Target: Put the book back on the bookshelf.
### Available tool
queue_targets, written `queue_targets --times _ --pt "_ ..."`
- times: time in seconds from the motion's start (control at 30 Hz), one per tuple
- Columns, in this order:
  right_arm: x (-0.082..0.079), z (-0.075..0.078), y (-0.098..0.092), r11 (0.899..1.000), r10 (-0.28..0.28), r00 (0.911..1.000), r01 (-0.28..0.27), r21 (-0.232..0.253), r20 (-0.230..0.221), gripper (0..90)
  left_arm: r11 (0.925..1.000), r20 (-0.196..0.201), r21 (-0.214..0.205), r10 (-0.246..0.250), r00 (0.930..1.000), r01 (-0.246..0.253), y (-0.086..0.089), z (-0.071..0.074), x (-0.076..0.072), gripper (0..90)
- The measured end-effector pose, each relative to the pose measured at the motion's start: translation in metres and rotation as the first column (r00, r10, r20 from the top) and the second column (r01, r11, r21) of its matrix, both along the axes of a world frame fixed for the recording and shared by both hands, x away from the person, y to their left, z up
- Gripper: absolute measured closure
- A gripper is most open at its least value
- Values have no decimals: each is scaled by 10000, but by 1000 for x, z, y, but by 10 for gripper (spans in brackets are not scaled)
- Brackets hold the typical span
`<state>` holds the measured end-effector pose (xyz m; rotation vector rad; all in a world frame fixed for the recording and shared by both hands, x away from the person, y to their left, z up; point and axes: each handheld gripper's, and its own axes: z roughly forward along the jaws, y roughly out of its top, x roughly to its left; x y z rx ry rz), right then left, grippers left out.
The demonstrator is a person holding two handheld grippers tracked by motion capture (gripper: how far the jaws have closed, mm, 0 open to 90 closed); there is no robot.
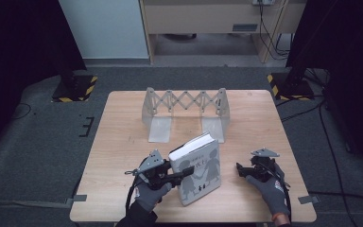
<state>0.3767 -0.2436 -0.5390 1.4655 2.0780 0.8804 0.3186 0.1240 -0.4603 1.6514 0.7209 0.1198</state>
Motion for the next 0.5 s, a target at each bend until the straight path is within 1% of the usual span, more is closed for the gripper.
queue_targets --times 0.07,0.13,0.17,0.3,0.37,0.43,0.5 --pt "0 0 0 10000 -2 10000 2 5 -5 63 10000 21 26 -6 10000 6 -1 1 -1 487" --pt "0 0 0 9999 -142 9999 142 26 -76 36 9999 46 114 -65 10000 64 -2 2 -2 484" --pt "0 0 0 9999 -124 9999 124 15 -118 32 9999 61 141 -74 10000 73 -3 3 -2 483" --pt "0 0 0 9999 -150 9998 150 24 -113 27 9995 165 268 -165 9997 160 -6 5 -4 476" --pt "1 0 0 10000 -83 9999 83 5 -122 22 9996 182 241 -175 9997 171 -8 6 -5 468" --pt "1 0 1 10000 -48 9999 48 10 -149 21 9993 284 330 -197 9994 187 -9 8 -5 466" --pt "1 0 1 10000 99 9998 -99 -1 -145 21 9994 368 315 -176 9992 164 -11 10 -6 462"
